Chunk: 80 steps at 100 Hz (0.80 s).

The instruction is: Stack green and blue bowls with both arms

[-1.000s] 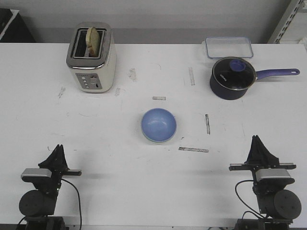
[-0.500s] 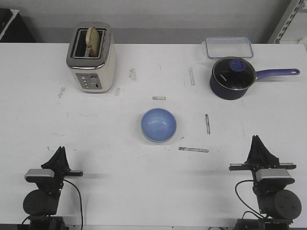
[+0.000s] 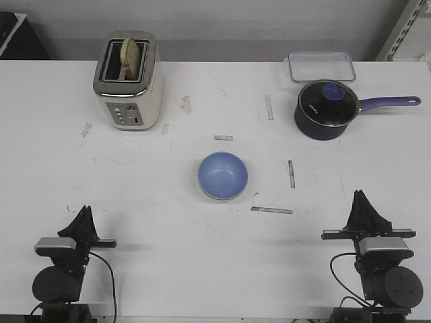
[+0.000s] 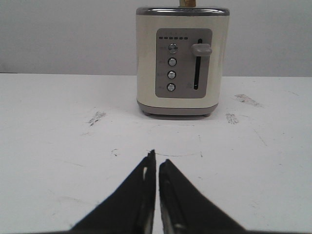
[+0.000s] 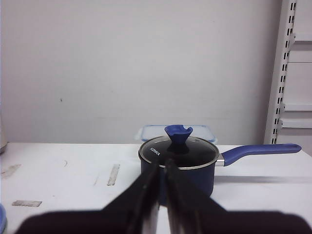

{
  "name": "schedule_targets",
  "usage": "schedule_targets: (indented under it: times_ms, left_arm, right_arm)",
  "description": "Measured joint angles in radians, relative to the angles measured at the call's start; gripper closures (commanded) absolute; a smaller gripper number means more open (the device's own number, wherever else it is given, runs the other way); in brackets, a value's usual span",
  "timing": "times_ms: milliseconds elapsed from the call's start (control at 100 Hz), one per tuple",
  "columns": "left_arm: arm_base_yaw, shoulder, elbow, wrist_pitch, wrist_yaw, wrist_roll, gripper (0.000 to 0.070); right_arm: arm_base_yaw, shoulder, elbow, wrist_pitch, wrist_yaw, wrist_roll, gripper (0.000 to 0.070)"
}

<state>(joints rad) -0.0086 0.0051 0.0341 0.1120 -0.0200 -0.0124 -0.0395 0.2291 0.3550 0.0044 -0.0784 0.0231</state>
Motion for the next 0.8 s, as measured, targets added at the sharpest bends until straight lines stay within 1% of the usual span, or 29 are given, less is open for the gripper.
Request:
schedule_targets:
  times_ms: [400,690,800]
  left_arm:
    - [0.0,0.0,0.0,0.0,0.0,0.0,0.0699]
    - [0.0,0.0,0.0,0.0,0.0,0.0,0.0699]
    - [0.0,0.0,0.0,0.0,0.0,0.0,0.0699]
  right_arm:
    - [0.0,-0.005,-0.011,0.016,0.0,0.0,0.069]
    - [0.016,-0.092,-0.193,0.011,0.001,0.0,0.069]
    - [0.027,-0.159,-0.257,0.01,0.017,0.0,0.069]
